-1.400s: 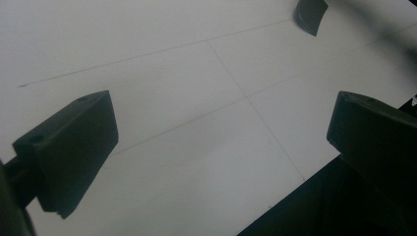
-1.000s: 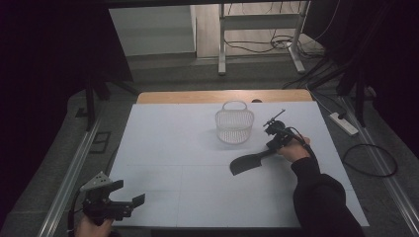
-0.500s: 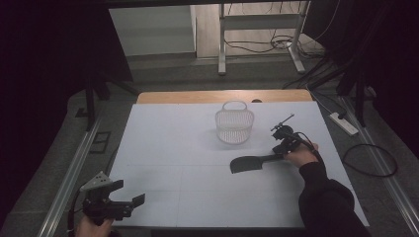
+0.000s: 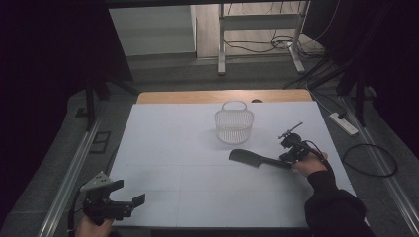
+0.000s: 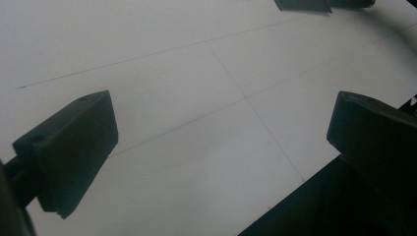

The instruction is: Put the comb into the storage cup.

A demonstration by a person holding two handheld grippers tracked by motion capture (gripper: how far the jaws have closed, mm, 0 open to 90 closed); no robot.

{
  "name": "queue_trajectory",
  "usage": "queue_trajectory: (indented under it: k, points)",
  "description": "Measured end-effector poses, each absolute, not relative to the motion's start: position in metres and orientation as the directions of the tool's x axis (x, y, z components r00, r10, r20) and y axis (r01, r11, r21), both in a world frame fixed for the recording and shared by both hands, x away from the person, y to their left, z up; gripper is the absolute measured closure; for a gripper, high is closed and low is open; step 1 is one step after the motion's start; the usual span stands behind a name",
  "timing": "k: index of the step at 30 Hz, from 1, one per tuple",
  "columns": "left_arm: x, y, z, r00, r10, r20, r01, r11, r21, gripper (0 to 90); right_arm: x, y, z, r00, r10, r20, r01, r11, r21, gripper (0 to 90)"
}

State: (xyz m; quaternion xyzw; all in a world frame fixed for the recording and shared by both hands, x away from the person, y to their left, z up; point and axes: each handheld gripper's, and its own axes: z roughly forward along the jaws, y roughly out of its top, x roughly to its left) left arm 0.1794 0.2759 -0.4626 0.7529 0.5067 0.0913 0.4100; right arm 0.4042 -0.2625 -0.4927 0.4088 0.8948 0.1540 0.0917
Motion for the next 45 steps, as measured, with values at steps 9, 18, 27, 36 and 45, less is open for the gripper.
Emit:
queue_trajectory:
  k: [9, 18, 27, 36, 45]
  points:
    - [0.180, 0.275, -0.463, 0.471, 0.838, -0.277, 0.688, -0.153, 0.709, 0.0, 0.386, -0.271, -0.493, -0.648, 0.761, -0.031, 0.703, 0.612, 0.362, 89.4]
    - [0.180, 0.275, -0.462, 0.471, 0.838, -0.275, 0.689, -0.155, 0.709, 0.0, 0.372, -0.275, -0.493, -0.644, 0.765, -0.021, 0.708, 0.606, 0.364, 89.4]
    - [0.180, 0.275, -0.462, 0.472, 0.839, -0.272, 0.688, -0.157, 0.709, 0.0, 0.356, -0.278, -0.492, -0.642, 0.766, -0.016, 0.711, 0.603, 0.363, 89.4]
    - [0.180, 0.275, -0.462, 0.472, 0.839, -0.272, 0.688, -0.157, 0.709, 0.0, 0.342, -0.277, -0.492, -0.652, 0.758, -0.012, 0.703, 0.611, 0.365, 89.4]
    - [0.180, 0.274, -0.462, 0.472, 0.839, -0.272, 0.688, -0.157, 0.709, 0.0, 0.330, -0.275, -0.491, -0.664, 0.747, -0.019, 0.691, 0.624, 0.364, 89.4]
